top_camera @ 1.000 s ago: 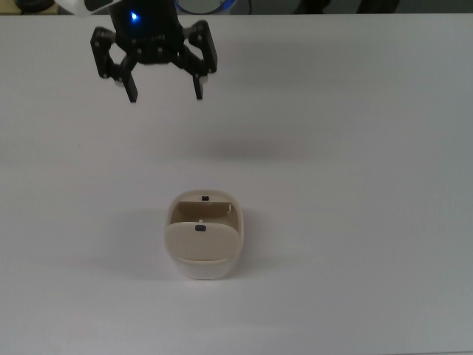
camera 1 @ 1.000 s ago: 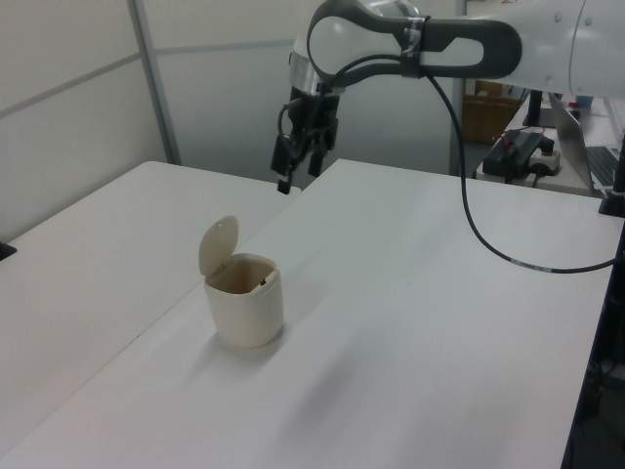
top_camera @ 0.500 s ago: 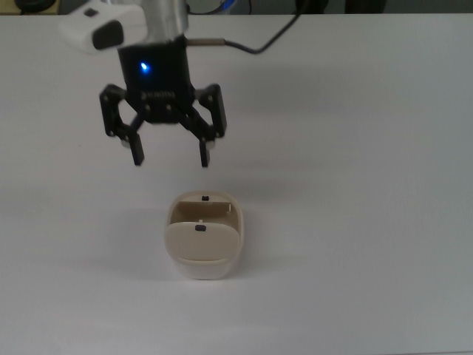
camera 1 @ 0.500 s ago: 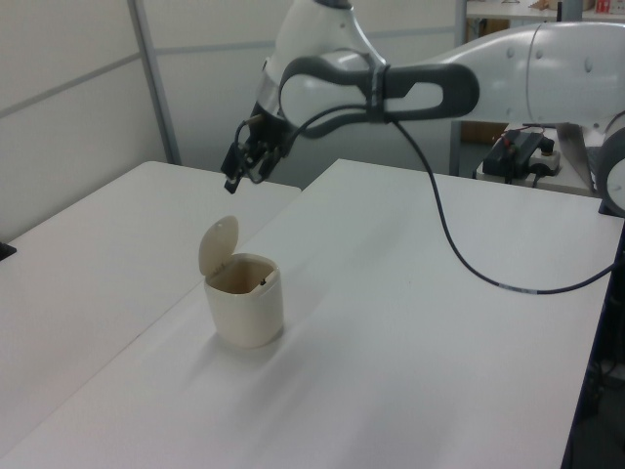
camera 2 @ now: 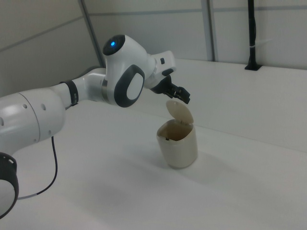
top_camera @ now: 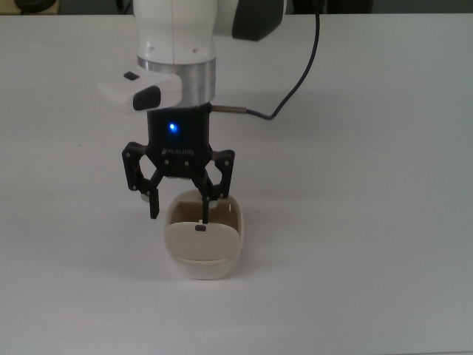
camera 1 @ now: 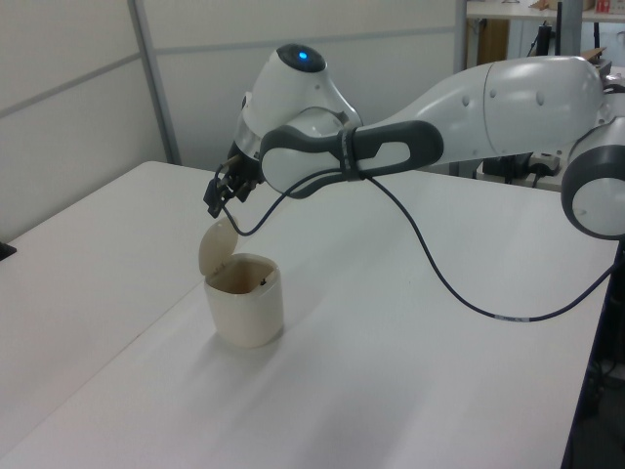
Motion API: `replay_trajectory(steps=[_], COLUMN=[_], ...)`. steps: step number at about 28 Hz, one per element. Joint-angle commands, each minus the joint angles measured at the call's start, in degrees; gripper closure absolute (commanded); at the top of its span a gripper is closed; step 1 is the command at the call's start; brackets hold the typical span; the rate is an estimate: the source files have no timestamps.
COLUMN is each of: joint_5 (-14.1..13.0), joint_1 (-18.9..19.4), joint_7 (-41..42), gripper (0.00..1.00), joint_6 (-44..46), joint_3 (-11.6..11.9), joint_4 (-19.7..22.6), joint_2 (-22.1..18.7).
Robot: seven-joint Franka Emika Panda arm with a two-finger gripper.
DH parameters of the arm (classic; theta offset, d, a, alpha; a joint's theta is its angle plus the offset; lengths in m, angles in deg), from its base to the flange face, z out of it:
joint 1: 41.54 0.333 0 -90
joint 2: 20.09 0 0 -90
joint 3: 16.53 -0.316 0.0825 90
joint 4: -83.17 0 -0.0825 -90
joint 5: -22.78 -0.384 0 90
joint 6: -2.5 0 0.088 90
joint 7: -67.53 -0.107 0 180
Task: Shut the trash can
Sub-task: 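Push the open lid over with the gripper fingertips, swinging it shut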
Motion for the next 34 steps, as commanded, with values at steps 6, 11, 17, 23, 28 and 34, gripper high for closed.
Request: replay_trajectory(steps=[6,11,17,23,28,34], joint_5=[2.7,2.7,2.9,3.2,3.2,2.5], joint_1=[0.4,0.4,0.4,0.4,0.4,0.4], joint_7=[-3.0,-3.0,-2.2,-0.1,1.0,5.2], gripper=[0.60,0.87,1.00,1.00,1.00,1.00], joint_6=[-4.5,-4.5,-4.4,-3.7,-2.0,5.0], joint_3=[0.3,0.3,0.3,0.1,-1.1,-1.2], joint_4=[-0.2,-0.2,-0.1,0.9,2.4,2.4], joint_2=[1.5,1.8,2.0,2.0,1.9,1.6])
